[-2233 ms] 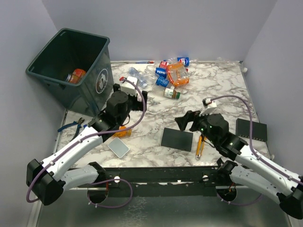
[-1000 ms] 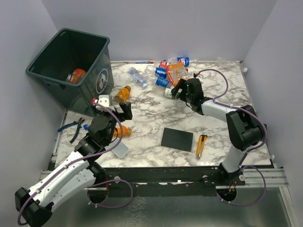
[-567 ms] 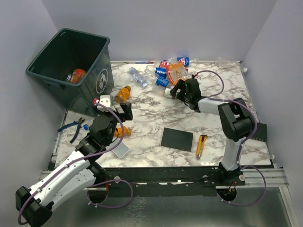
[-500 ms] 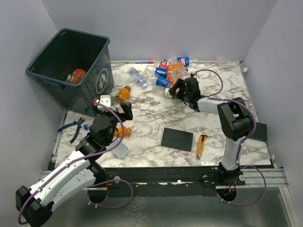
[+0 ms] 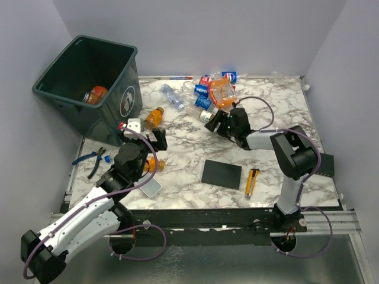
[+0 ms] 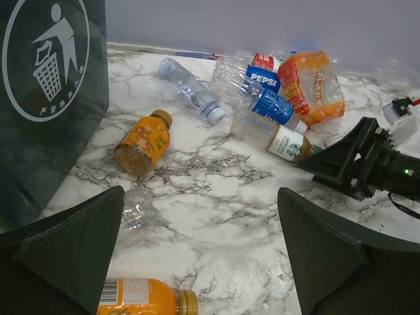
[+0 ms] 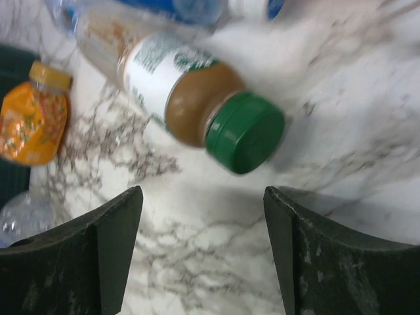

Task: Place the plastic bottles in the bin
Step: Pick up the plastic bottle at the center of the board.

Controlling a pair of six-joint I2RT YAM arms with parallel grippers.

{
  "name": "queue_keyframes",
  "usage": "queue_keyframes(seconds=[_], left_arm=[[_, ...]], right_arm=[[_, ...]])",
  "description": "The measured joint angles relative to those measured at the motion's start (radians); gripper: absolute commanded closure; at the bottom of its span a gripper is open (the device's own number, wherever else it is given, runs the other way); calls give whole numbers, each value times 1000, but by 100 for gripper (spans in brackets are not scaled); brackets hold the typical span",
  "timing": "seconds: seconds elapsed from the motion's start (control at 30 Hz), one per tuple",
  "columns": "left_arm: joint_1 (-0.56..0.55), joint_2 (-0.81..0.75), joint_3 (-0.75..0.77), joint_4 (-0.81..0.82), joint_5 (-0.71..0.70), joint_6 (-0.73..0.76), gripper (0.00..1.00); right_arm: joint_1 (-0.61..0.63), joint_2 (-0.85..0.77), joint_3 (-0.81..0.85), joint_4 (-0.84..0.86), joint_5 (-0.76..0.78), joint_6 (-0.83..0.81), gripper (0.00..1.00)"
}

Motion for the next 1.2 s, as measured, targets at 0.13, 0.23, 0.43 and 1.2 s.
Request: queue_keyframes(seconds=[0.13, 0.23, 0.43, 1.2], left_arm=[[0, 8, 0, 0, 1, -3, 1], [0, 16, 0, 0, 3, -4, 1], [0, 22, 0, 0, 5, -6, 1], [0, 34, 0, 1, 6, -6, 1]], right_arm=[[40, -83, -78, -19, -9, -37, 12], [48, -146, -94, -61, 24, -91, 9], [42, -154, 5, -117, 110, -279, 4], [50, 91, 209, -222, -171, -550, 37]])
